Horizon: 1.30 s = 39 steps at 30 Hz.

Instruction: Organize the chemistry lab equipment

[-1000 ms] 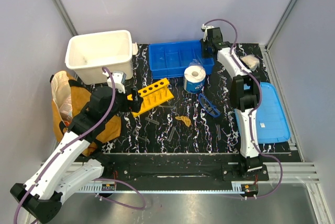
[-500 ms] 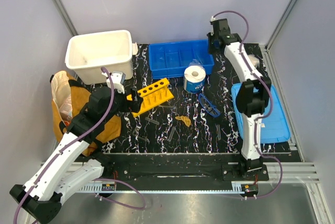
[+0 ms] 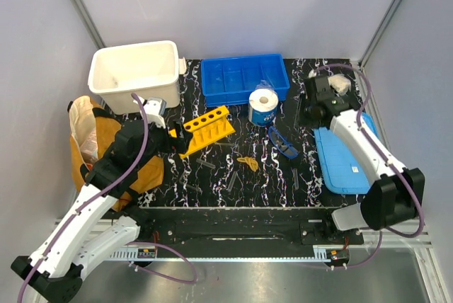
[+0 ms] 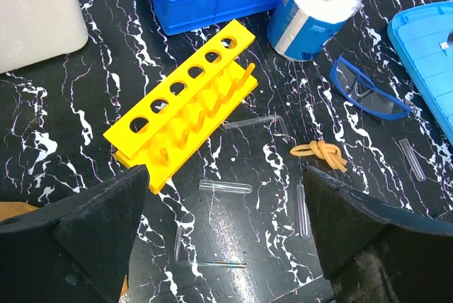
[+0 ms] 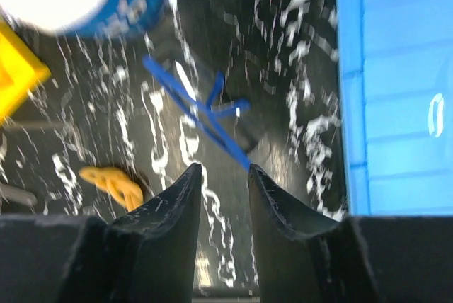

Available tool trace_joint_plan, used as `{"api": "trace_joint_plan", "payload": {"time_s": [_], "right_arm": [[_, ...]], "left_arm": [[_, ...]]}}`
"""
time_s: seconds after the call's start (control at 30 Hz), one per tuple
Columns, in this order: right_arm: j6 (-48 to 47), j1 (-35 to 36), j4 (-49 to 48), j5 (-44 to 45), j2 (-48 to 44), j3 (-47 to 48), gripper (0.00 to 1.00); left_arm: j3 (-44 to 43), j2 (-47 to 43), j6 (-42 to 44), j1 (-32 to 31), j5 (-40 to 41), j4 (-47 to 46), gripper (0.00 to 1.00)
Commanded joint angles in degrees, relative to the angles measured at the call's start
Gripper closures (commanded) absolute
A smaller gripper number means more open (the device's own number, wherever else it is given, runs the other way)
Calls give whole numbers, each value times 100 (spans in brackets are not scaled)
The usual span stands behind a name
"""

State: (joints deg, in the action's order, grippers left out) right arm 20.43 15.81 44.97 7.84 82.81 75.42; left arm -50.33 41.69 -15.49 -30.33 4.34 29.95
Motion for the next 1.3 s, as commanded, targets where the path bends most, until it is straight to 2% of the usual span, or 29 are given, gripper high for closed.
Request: {"api": "trace_joint_plan", "payload": {"time_s": [0.0,0.17,0.3,0.5,0.67,0.83,1.1,1.27], "right_arm": [[488,316,82,-186,-755,-921,61],[726,493,-277,-519,-1319,-1924,60],[797,747,-962,-1011,-1232,-2426,60],[595,1345,-1499,-1056,-600,-2128,55],[384,1573,-1991,-1381,-20,-2014,52],[190,1706,-2010,-1434,508,-1645,52],[85,1706,-1676,-810,175,-1135,52],[-82,1697,-1570,-187,43,-880,51]], "left_arm": [[-39,-91,-60,-8,-13,-209,6],[-13,-109,-34,-17,418,-78,6],[-47,31,-25,-8,551,-78,6],[-39,251,-51,-8,577,-60,7],[-56,348,-7,-8,735,-60,7],[23,322,2,-17,893,-95,7],[-258,691,-77,-17,815,265,8],[-671,937,-297,-17,648,888,9]]}}
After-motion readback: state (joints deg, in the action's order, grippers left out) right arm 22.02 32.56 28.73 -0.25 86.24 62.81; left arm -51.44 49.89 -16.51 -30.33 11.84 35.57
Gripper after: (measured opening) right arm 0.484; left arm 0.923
